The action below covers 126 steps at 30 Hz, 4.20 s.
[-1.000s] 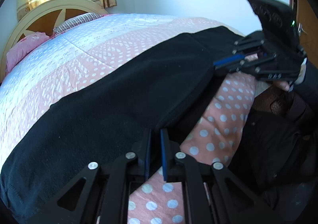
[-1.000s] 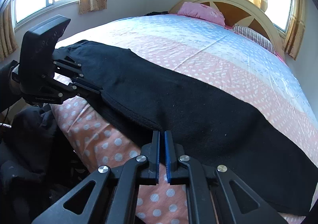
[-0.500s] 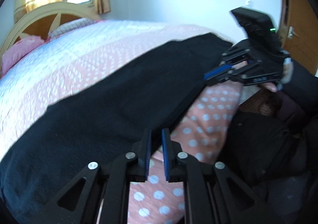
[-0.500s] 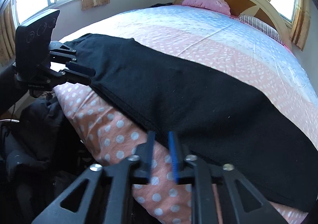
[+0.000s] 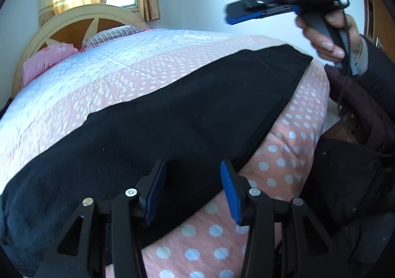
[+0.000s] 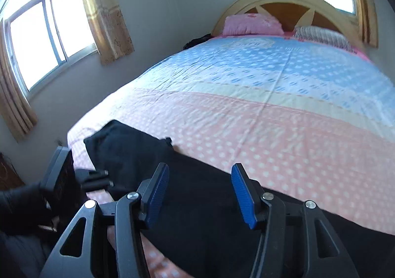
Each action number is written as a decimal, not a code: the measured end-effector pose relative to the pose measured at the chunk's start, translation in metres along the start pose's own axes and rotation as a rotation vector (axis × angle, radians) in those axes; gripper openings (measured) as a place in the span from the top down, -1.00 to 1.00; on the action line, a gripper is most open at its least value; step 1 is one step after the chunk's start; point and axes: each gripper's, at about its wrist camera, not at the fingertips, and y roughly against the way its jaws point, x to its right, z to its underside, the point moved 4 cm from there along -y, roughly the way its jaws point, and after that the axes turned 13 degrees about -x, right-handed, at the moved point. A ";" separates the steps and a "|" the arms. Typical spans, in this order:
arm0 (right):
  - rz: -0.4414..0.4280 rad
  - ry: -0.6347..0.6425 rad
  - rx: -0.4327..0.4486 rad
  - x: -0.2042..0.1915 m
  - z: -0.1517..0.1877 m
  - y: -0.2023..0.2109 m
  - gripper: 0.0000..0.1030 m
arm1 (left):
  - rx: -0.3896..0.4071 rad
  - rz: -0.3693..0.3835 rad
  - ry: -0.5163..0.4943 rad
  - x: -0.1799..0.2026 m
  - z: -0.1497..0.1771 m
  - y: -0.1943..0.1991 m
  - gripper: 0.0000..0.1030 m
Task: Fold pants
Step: 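Smooth the folded pants with the left gripper while the right gripper holds the hem, then grasp the black pants' hem end with the right gripper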
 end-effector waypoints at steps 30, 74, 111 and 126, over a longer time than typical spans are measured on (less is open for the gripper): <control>-0.332 -0.343 -0.274 -0.041 -0.091 -0.176 0.89 | 0.020 0.003 0.131 -0.035 0.021 0.004 -0.26; 0.058 -0.429 -0.150 0.092 0.145 0.028 -0.06 | 0.013 -0.076 0.062 0.016 -0.057 -0.019 -0.77; 0.105 -1.038 0.281 0.299 0.305 0.173 -0.06 | 0.040 -0.136 0.289 -0.025 -0.050 -0.023 -0.94; 0.164 -0.976 0.307 0.289 0.292 0.177 0.68 | 0.042 -0.096 0.325 -0.026 -0.048 -0.023 -0.94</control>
